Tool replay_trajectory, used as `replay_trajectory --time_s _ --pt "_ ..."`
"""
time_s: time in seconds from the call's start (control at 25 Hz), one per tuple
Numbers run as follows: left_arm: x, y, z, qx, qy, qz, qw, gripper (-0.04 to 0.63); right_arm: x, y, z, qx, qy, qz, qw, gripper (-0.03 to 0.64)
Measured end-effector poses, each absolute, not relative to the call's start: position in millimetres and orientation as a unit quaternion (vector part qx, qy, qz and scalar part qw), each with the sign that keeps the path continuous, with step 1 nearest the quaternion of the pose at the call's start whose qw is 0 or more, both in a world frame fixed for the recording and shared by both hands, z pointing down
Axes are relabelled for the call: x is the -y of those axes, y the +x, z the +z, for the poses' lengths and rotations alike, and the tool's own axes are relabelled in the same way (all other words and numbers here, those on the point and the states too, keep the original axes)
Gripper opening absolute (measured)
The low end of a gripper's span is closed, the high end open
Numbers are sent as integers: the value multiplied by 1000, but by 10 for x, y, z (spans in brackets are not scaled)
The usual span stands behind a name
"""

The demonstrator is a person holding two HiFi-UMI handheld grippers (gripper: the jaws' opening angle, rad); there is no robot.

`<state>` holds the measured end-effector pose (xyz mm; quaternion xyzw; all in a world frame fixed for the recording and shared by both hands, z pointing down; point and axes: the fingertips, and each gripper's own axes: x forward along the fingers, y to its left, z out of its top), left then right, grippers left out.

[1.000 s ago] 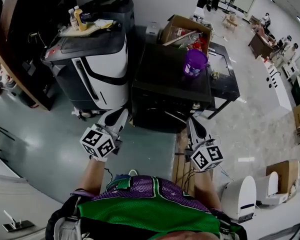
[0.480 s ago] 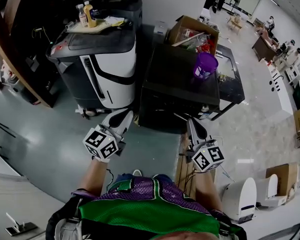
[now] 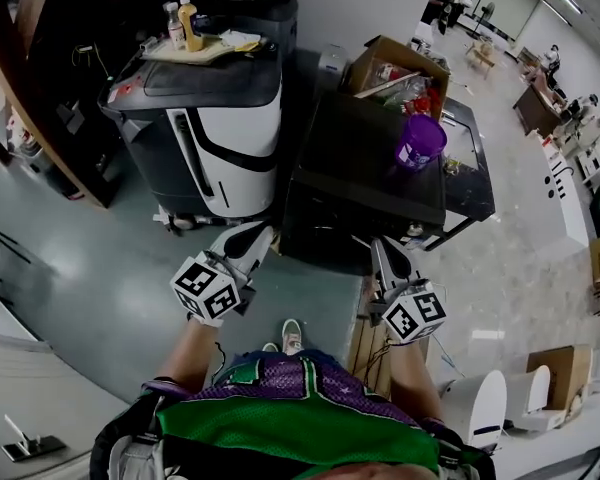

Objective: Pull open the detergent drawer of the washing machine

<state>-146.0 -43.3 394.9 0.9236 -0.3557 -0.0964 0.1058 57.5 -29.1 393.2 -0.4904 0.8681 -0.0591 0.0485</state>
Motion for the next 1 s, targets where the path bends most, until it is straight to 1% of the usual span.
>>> replay_trajectory --time_s 0.28,0.6,0.64,0.88,1.0 --pt "743 -1246 3808 365 923 -87 84 18 717 591 3893 -891 -447 -54 63 0" --pt "1064 -921 3715 377 920 -80 67 18 1133 791 4007 -905 -409 -72 89 8" --pt "1081 -883 3716 378 920 -79 66 18 1167 821 4028 -907 -405 -74 94 15" --pt "1172 -706 3777 380 920 -68 64 18 1362 890 4245 -915 -377 -95 105 106" --pt "1271 -677 3822 379 921 -65 64 18 1510 860 4491 -914 -370 -126 105 118"
